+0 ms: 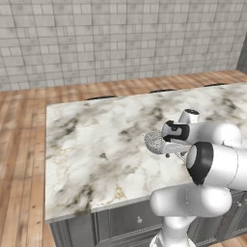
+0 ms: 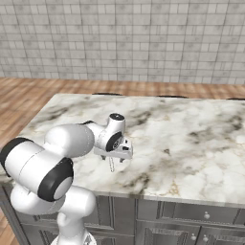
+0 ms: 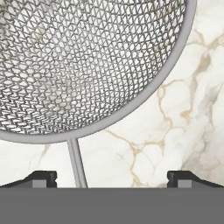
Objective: Pick the tupperware and strainer and place them in the sink. Then turn on the water.
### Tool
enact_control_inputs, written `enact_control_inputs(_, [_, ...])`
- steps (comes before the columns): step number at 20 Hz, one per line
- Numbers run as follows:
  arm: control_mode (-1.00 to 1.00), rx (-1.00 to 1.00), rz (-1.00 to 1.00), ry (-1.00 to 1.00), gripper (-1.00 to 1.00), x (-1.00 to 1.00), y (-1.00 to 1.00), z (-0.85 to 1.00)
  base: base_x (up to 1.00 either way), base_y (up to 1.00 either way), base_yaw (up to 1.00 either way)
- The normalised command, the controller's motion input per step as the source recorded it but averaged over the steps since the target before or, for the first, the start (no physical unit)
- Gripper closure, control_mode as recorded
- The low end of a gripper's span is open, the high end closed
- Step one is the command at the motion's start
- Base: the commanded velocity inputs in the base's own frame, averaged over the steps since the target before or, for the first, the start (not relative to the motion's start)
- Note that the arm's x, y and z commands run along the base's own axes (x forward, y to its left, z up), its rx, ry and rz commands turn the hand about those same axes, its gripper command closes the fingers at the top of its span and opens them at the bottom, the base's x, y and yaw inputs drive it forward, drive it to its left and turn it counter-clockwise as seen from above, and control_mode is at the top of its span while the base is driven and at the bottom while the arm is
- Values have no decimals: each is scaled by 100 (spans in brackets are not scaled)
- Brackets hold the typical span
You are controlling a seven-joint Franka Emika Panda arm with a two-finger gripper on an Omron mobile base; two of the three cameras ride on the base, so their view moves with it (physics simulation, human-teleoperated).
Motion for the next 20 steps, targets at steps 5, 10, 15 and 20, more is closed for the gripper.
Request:
enact_control_inputs(5, [-100,0,0,4,100,0,0,0,0,0,0])
enact_control_inputs(10, [-100,0,0,2,100,0,0,0,0,0,0])
enact_control_inputs(15, [-100,0,0,0,100,-1,0,1,0,0,0])
enact_control_inputs(20, [-100,0,0,-3,100,-13,0,31,0,0,0])
